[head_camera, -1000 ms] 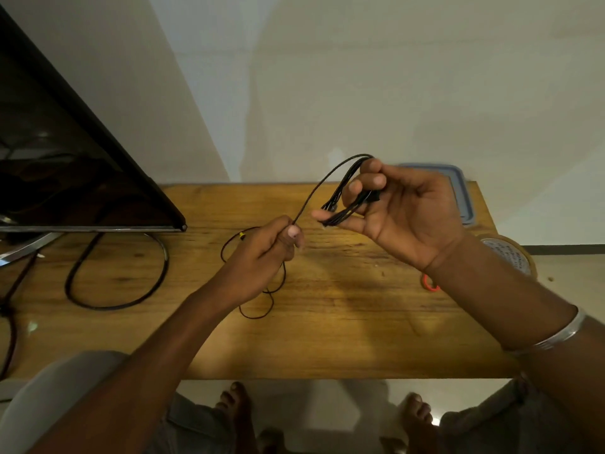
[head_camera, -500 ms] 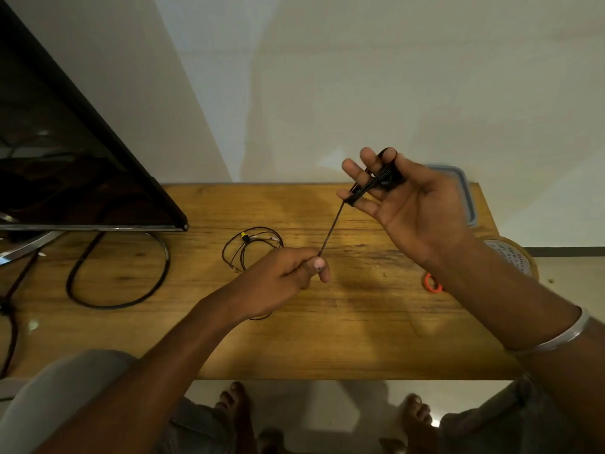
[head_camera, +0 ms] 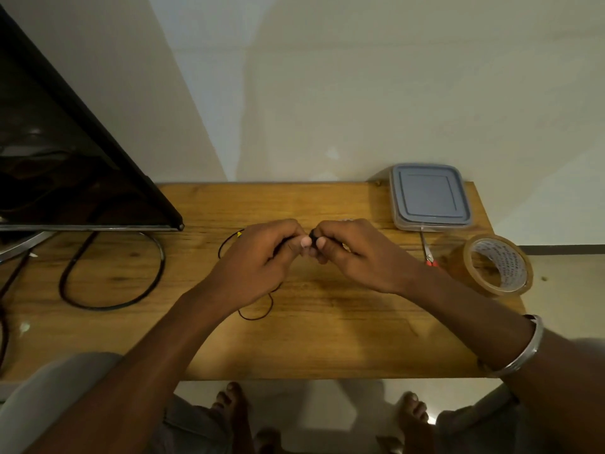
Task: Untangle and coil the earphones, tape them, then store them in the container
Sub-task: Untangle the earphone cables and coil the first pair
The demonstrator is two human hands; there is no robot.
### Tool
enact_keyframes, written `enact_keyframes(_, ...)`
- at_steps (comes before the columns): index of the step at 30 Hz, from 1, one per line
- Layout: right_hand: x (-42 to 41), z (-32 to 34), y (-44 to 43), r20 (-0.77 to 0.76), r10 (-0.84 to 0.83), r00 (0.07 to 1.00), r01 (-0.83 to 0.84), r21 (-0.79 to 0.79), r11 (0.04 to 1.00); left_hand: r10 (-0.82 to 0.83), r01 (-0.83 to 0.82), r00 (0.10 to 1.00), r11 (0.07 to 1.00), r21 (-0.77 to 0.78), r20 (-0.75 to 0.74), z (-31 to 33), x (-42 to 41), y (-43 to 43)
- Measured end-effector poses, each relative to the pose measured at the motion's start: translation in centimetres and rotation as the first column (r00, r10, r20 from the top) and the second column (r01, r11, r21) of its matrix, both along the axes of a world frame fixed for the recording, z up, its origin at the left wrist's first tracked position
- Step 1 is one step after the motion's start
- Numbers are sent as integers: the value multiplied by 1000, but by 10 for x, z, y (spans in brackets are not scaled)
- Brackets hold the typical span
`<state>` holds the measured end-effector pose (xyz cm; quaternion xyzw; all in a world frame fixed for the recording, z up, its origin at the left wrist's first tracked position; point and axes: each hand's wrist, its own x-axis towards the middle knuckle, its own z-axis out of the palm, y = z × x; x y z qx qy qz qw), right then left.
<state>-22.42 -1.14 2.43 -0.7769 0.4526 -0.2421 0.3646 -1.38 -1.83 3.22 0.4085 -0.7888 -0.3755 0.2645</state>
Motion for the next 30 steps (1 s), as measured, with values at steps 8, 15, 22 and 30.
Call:
enact_keyframes(8,6,14,0,339,-32,940,-133,453,882,24,-32,996,995,-95,-88,0,3,-8)
enact_keyframes(15,14,17,4,634,-239,735,-268,596,757,153,-145,961,988,54,-229,-5,-2,-7)
enact_keyframes(22,15,23,5,650,-348,676,-276,661,698,142,-92,944,981,173,-299,-4,-5,-5)
enact_keyframes(30,16,27,5,641,-506,577,-252,729,636,108,-5,944,950,313,-312,2,-8,1)
